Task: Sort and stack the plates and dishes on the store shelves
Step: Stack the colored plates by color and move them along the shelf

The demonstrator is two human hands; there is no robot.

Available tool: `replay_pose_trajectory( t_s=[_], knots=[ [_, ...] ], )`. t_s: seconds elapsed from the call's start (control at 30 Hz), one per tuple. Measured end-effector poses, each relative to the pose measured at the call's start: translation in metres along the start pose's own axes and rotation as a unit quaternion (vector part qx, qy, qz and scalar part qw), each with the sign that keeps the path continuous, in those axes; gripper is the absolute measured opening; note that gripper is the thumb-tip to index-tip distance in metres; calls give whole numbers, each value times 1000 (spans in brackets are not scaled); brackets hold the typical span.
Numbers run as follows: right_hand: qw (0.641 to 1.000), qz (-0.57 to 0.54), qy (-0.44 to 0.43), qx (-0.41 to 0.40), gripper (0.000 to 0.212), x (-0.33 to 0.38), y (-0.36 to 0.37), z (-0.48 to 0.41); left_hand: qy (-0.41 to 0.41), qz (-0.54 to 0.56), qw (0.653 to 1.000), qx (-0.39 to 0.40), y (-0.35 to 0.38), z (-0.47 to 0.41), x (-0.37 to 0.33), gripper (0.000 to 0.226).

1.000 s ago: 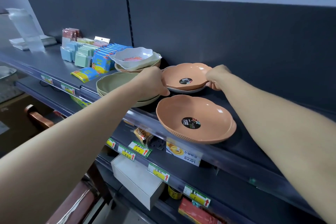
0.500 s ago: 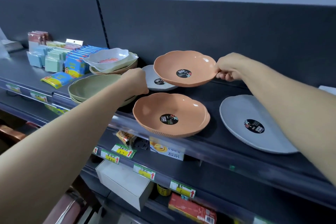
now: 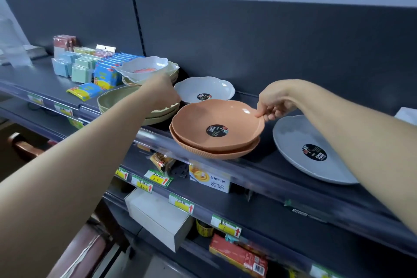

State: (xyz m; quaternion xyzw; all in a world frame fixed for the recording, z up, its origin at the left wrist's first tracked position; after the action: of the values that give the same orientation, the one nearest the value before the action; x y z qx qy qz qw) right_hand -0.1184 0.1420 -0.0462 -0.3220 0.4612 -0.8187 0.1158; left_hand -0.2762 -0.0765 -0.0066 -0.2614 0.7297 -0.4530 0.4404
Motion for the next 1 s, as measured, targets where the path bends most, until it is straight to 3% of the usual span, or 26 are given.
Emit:
replay_pose_trajectory(
  t_s=[0.13,0.23,0.4,0.7,0.9,1.0],
  knots=[
    [1000,20,-2,14,18,-3,11,-4,-24,-27,999,36,-2,24,2,48],
    [1000,29,-7,-2,14,-4,13,-8,-57,0,994,95,6,40,7,36],
    [999,-24,-33,-25,7,3,17,-8,-86,26,990,112,13,55,13,31],
    [997,-28,-36,-57,20,-1,20,-2,-105,43,989,98,18,56,10,30],
    [991,-23,-39,-128,25,-22,-36,9,-109,173,979,16,4,42,-20,26],
    [983,-49,-9,-177,27,-49,-73,9,-100,237,966,35,11,39,-47,28]
  ],
)
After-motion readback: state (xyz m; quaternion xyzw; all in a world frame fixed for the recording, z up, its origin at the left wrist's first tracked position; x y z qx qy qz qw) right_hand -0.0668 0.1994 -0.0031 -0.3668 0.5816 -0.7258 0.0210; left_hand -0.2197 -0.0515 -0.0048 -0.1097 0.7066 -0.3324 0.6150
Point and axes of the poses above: each hand's wrist, its own z-axis away from the middle knuckle, its own y-axis out of the palm, x = y × z, the point moved 8 cm from there along -z, towards the middle knuckle, and after that the axes turned 11 degrees about -x, right-handed, at the moved point
